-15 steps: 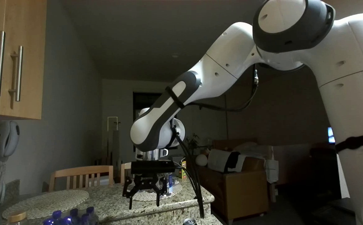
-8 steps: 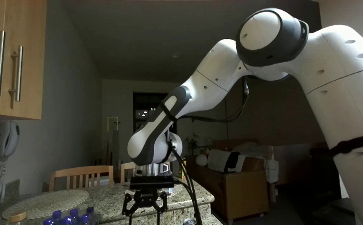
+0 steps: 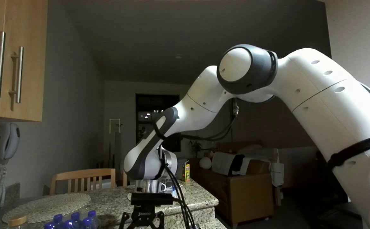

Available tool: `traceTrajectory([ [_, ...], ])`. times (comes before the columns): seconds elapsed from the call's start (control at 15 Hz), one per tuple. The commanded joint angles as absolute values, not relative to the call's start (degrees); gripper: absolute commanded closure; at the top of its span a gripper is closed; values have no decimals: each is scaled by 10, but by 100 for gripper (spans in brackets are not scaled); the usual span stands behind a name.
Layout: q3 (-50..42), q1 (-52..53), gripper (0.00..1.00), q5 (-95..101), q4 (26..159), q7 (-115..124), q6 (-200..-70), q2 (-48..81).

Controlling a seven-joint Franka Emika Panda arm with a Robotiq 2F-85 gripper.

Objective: Move the towel to the right

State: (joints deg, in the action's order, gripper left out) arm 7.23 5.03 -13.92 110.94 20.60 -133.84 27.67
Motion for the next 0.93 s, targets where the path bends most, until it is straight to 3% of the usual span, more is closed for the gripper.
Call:
traceTrajectory([
  [0.0, 78, 40, 0, -176, 1045, 151, -1302, 331],
  [0.87, 116, 17, 0, -250, 936, 66, -1331, 437],
])
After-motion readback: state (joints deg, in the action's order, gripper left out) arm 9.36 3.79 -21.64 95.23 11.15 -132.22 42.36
